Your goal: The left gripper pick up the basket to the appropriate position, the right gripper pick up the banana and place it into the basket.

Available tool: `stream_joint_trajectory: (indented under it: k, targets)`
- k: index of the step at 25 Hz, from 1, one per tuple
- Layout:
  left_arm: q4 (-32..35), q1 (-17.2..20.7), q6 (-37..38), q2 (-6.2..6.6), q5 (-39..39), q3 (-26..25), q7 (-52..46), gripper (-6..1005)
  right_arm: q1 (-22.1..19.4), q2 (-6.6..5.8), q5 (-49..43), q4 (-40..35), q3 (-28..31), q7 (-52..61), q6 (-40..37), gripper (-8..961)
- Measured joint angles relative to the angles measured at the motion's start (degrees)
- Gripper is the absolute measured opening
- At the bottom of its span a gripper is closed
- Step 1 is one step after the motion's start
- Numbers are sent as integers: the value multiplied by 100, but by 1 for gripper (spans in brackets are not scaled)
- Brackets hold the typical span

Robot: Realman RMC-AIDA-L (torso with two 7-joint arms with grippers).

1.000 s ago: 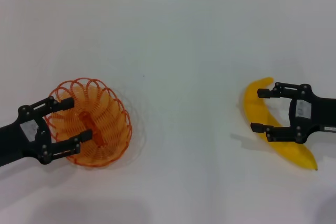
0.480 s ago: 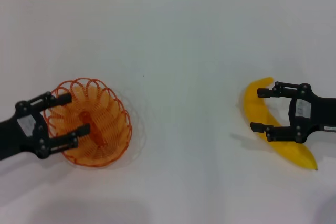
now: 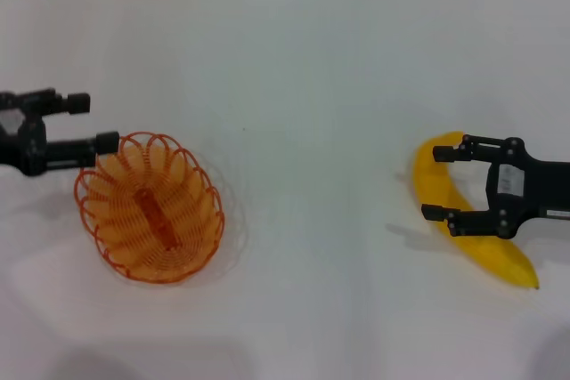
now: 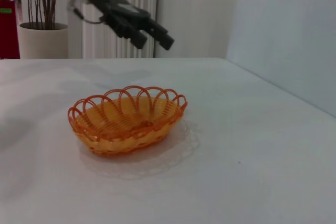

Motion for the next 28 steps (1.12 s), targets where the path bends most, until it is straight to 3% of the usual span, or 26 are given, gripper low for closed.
stream_joint_trajectory:
  k: [5,10,13,15,22,24,28]
  targets:
    - [8,-701,32,249,1109,60,-631,794,70,11,-14,0,0,1,-22,791]
    - [113,-1346,36,292,2206,62,-774,791,134,11,-25,37,-6,53,-56,789]
    - [404,-1516,-5,183,2498,75,-521,789,149,6,-28,44,-9,65,-58,788]
    - [627,-1584,-30,42,2622,81,-296,787,165,9,-29,44,-9,66,-59,788]
    - [603,-1785,-564,-325,3383,85,-91,782,209,13,-35,45,-15,70,-62,786]
    - [404,-1859,-872,-392,3575,108,-53,781,211,13,-36,44,-20,70,-62,785]
    - [-67,-2048,-1310,-394,3634,162,-13,778,216,12,-37,48,-25,71,-62,784]
